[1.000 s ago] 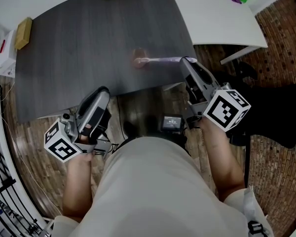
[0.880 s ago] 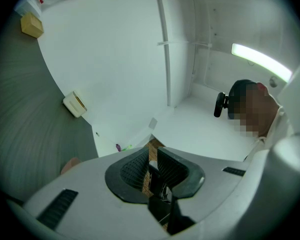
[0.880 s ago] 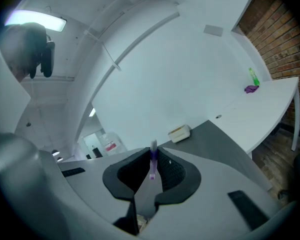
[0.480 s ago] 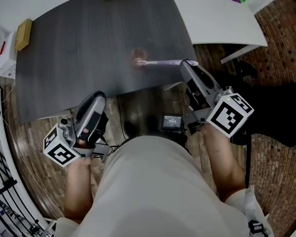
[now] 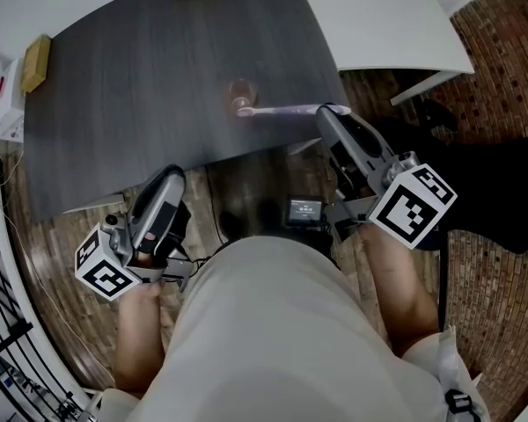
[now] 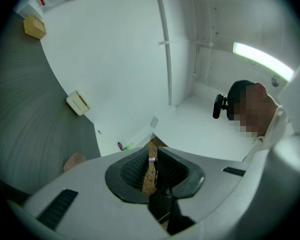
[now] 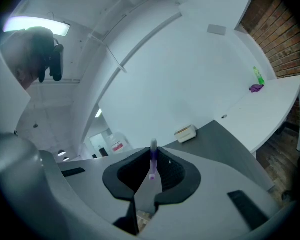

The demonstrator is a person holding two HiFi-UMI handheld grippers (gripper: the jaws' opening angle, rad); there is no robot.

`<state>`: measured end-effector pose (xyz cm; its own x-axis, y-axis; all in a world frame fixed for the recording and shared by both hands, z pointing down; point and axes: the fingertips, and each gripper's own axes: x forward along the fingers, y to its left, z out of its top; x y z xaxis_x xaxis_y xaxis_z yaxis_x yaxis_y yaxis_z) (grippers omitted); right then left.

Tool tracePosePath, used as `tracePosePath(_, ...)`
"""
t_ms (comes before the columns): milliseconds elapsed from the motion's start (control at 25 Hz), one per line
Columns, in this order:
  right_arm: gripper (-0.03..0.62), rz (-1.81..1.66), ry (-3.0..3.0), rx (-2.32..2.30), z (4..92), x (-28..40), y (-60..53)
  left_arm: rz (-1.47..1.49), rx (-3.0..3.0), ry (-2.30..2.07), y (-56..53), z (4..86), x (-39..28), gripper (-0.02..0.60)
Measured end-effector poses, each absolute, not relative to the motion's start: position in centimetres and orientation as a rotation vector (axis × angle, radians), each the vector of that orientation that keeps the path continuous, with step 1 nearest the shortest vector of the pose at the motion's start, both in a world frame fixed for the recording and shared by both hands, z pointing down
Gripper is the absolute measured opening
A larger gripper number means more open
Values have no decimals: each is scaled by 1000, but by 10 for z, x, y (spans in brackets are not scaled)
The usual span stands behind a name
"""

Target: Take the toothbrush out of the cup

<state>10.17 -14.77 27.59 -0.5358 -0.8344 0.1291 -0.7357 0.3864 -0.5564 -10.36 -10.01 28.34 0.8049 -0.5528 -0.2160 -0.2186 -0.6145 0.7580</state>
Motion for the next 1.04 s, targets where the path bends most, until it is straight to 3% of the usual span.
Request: tracePosePath(1040, 49, -816, 2514, -1437, 274, 102, -149, -553, 2217, -547, -99, 286, -99, 51)
